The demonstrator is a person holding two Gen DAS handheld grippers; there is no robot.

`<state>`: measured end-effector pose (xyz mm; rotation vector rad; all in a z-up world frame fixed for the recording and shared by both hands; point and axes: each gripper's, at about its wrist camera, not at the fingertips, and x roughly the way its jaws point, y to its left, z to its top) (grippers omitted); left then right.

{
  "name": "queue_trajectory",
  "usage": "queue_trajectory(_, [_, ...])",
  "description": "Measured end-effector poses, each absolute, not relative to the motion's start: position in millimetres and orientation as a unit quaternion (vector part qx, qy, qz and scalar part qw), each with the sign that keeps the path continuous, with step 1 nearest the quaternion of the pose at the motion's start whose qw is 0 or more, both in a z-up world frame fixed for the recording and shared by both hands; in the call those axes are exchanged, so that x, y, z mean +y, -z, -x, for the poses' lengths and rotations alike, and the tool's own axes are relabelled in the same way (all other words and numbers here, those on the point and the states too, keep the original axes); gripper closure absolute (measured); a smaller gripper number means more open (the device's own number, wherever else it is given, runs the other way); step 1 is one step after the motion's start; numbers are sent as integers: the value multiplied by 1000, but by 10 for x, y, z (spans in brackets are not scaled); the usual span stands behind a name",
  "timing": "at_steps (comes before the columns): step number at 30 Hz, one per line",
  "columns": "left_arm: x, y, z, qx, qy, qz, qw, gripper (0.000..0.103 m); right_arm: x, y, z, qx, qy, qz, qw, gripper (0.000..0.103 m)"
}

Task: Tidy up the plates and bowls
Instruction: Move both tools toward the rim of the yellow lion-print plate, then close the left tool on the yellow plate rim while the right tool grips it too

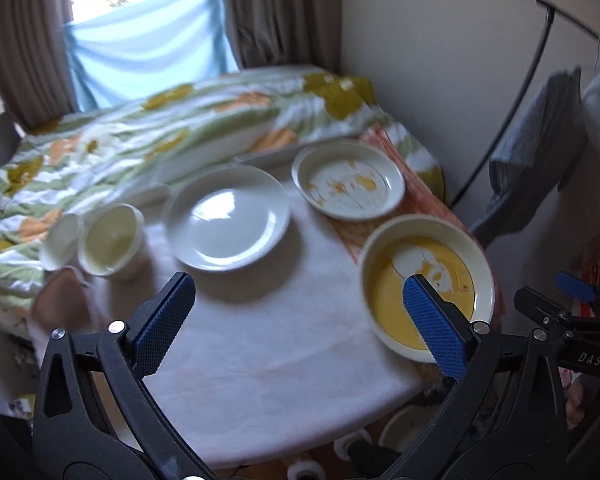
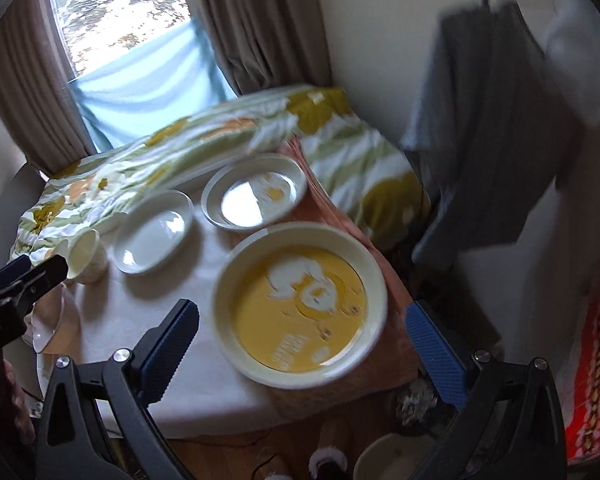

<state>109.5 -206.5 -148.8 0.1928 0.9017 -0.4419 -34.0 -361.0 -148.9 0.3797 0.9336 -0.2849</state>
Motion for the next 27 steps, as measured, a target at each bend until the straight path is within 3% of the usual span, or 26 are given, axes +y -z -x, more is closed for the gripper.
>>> queue_trajectory(3, [-2357, 1880, -1255, 487, 226, -89, 839, 0, -3826, 1778, 337, 471, 121, -206, 849, 1])
queue_trajectory(7, [-2628, 2349, -1385, 546, 234, -80, 801, 2, -4120, 2129, 313, 491, 90, -252, 829, 12])
queue_trajectory(12, [-2778, 2726, -1499, 590, 240, -72, 768, 27, -4346, 2376, 185, 503, 57, -279, 816, 32])
queue_trajectory(19, [-2834, 2857, -1586, 605, 242, -81, 754, 46, -4447, 2493, 34, 506, 35, -294, 810, 53])
queue_trajectory(22, [-2856, 2903, -1642, 611, 243, -89, 748, 57, -4441, 2540, -50, 511, 31, -296, 807, 69])
queue_trajectory(24, [-2866, 2934, -1689, 616, 242, -91, 744, 70, -4463, 2570, -94, 515, 35, -296, 804, 73])
queue_trajectory(27, [-2860, 2943, -1728, 614, 252, -89, 742, 79, -4483, 2598, -134, 519, 41, -296, 801, 80])
